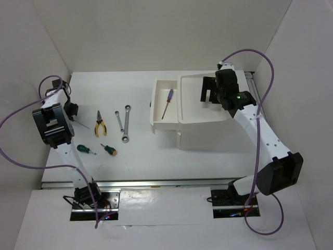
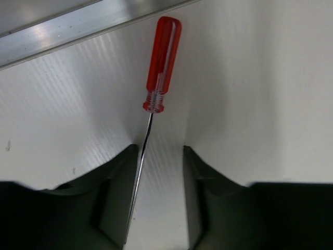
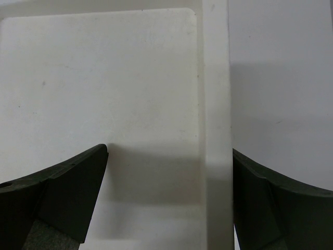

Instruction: Sort the tools into containers

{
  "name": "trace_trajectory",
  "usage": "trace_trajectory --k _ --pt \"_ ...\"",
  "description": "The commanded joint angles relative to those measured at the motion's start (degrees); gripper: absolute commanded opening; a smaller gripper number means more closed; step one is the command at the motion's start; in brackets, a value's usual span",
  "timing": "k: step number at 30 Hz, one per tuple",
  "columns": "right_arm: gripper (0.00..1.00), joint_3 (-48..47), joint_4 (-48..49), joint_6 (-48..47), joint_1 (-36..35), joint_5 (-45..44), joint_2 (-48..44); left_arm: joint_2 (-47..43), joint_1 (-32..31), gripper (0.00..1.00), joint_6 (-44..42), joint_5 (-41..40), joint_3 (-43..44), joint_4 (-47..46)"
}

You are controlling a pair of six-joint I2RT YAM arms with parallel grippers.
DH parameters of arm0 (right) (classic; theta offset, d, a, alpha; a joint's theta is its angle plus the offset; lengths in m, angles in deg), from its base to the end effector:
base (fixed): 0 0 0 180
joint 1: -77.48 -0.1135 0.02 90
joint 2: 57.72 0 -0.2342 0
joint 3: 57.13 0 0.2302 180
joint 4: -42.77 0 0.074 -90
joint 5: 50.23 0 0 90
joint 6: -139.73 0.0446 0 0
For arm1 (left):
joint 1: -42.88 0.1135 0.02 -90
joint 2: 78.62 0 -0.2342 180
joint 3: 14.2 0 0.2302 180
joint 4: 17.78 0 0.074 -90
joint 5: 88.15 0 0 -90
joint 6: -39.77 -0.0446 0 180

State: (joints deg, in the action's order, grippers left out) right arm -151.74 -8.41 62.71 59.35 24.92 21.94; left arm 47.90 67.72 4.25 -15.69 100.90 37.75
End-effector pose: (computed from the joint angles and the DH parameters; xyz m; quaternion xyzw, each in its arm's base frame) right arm 0.2838 0.0809 0.3341 0.0186 0.8862 0.0092 0.4629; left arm 0.3852 0.1931 0.1489 -0.6415 0.7261 0.0939 0.2291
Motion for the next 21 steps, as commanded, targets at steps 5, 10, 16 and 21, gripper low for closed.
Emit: trace_trajectory --k 5,10,16,21 --pt "0.95 0.1 -8.2 -1.4 -1.7 0.4 2.5 3.6 -1.0 0.46 -0.2 -1.2 -1.0 0.0" --pt "0.95 0.1 -8.2 -1.4 -1.7 0.4 2.0 5.7 -1.0 0.28 -1.1 -1.8 2.0 4.4" --pt "0.95 0.1 -8.2 -1.4 -1.7 0.4 1.5 9.2 -1.5 0.16 -3.5 -1.2 5.7 8.2" --pt "0.95 -0.4 -8.2 -1.4 -1.7 1.0 1.5 10.4 -1.5 0.0 -5.3 -0.1 5.7 8.2"
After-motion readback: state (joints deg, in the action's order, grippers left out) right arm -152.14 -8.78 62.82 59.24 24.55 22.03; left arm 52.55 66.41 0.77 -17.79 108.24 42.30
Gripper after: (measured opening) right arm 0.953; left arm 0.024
